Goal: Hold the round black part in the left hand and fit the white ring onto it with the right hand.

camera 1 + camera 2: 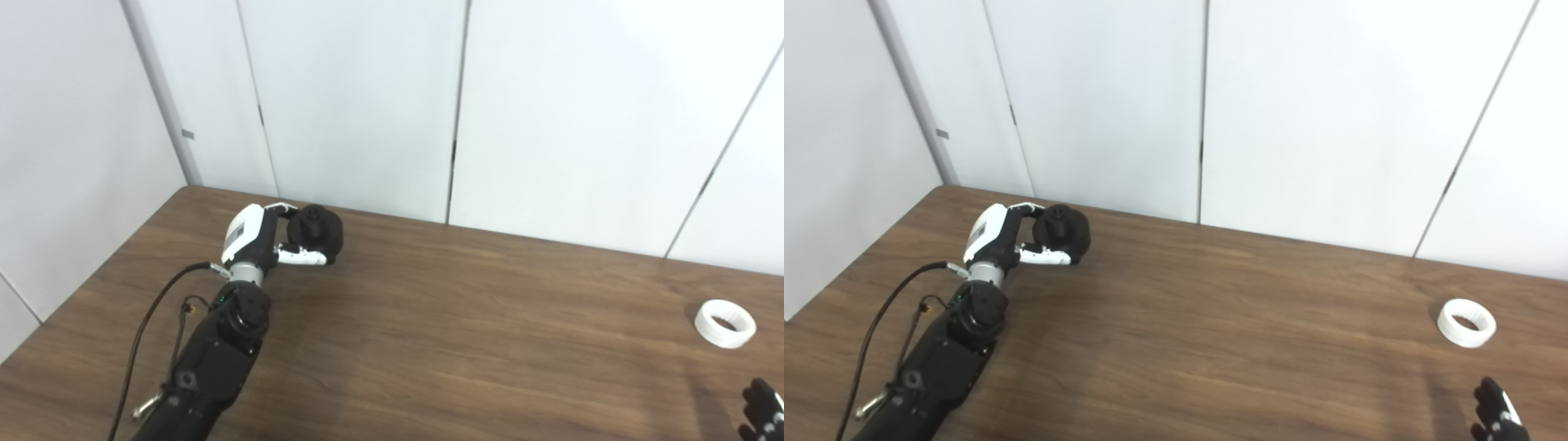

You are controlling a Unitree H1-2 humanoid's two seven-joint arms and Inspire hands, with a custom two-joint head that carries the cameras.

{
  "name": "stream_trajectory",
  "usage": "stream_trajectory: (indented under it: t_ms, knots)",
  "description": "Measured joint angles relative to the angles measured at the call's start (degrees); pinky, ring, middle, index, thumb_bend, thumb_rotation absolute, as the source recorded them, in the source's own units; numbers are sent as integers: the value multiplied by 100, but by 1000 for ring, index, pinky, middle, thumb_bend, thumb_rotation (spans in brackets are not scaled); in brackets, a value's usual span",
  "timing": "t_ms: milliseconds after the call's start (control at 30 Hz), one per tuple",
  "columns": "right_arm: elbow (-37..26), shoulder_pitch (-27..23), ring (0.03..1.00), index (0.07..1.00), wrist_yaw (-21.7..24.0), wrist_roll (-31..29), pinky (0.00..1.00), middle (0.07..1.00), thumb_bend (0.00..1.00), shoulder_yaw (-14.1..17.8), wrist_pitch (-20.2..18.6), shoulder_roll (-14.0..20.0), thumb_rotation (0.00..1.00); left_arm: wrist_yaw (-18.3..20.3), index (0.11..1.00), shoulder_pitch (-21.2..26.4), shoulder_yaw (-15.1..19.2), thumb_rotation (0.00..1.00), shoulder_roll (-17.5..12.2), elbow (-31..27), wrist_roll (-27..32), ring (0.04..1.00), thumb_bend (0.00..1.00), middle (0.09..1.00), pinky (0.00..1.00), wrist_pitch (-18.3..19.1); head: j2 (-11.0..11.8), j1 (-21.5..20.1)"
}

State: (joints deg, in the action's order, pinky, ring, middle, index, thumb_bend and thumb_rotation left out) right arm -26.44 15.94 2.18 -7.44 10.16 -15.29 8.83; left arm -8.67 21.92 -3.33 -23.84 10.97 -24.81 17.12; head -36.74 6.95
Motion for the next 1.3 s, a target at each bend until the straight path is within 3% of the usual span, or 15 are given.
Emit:
stream_trajectory:
  t_ms: [300,467,567,767,967,1300]
  knots:
    - [-245,9,1000,992,-236,159,1000,983,473,-188,-250,-46,1000,876,483,-839,-414,59,162,-1841,-173,885,522,781,846,250,-228,-483]
    - [-269,6,995,985,-302,190,1000,972,474,-305,-239,-52,1000,1351,484,-1259,-812,56,347,-2767,-259,907,519,798,968,323,-360,-703]
    - [-269,-3,976,978,-340,227,1000,961,477,-373,-239,-57,1000,1545,483,-1494,-1123,56,492,-3134,-387,886,519,779,997,176,-413,-783]
    - [-268,-23,944,948,-492,432,1000,936,505,-538,-239,-72,1000,1713,482,-2036,-1535,53,692,-3412,-728,880,520,770,1000,-203,-606,-1177]
    - [-269,-44,940,937,-594,444,1000,927,543,-677,-265,-79,1000,1927,483,-2477,-1815,52,781,-3591,-938,887,521,781,1000,-358,-703,-1406]
    - [-439,-64,955,952,-696,451,1000,939,566,-798,-551,-85,1000,1979,483,-2723,-1995,54,831,-3300,-1466,854,523,760,1000,-970,-879,-1574]
